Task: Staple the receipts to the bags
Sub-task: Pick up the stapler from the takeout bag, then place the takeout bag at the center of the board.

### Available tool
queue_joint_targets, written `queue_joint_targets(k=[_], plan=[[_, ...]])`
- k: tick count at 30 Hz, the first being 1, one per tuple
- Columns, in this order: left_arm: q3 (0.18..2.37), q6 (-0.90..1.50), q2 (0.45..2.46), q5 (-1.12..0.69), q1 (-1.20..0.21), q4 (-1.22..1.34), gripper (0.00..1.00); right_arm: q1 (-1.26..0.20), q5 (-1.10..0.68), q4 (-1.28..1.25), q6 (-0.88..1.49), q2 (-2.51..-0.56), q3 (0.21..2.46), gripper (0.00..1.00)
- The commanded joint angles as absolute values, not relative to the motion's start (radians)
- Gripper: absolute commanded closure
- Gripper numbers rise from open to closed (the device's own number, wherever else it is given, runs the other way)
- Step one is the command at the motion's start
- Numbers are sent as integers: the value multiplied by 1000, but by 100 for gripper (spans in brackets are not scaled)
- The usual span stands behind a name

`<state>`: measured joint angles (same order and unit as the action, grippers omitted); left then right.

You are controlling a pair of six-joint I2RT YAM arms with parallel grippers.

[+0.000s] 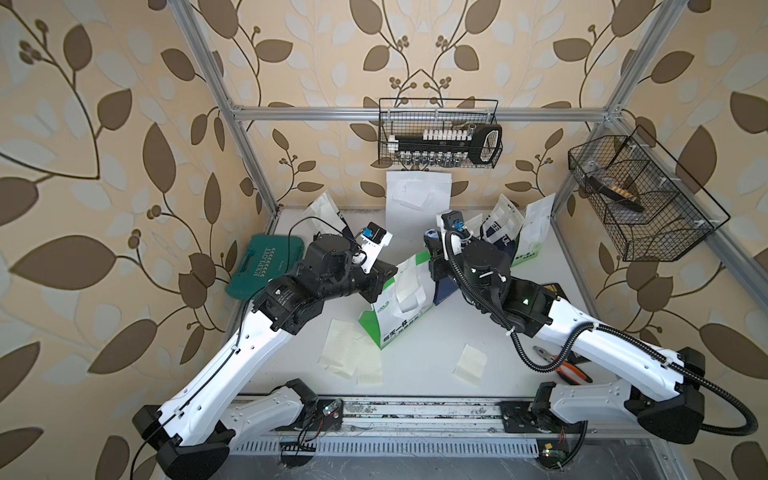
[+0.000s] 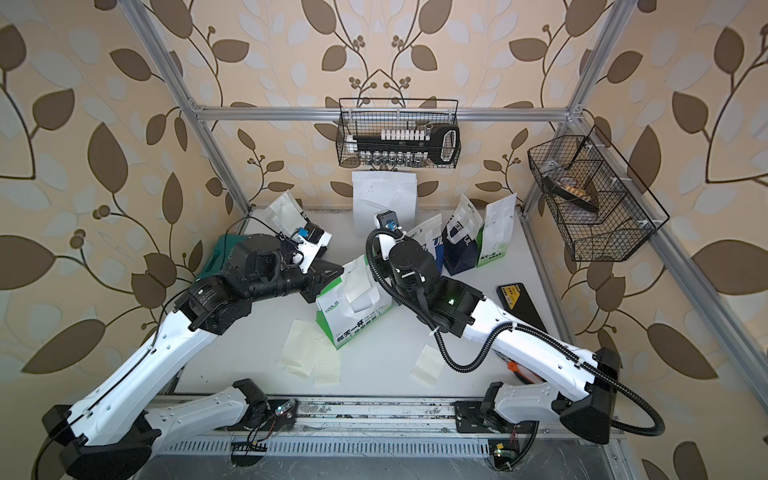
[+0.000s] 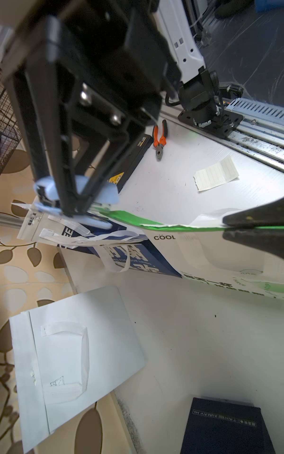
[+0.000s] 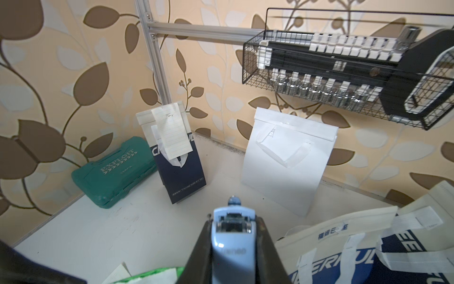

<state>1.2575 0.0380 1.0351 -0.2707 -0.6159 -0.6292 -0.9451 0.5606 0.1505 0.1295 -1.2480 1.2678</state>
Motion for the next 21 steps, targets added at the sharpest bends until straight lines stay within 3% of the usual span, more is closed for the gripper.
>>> queue_joint_targets(k=[1,9,17,21], plan=[[1326,59,1040,-186,-622,-678,100,-930,580,143,138,-1183,1280,100],[1354,53,1030,-47,-598,-727,100,-908,574,165,173,-1093,1201,100],[1275,57,1047,-152,-401,-573,100,-897,585,190,182,-1015,1152,100],[1249,65,1106,-148,-370,-452,100,-891,594,206,184,-986,1134,100]])
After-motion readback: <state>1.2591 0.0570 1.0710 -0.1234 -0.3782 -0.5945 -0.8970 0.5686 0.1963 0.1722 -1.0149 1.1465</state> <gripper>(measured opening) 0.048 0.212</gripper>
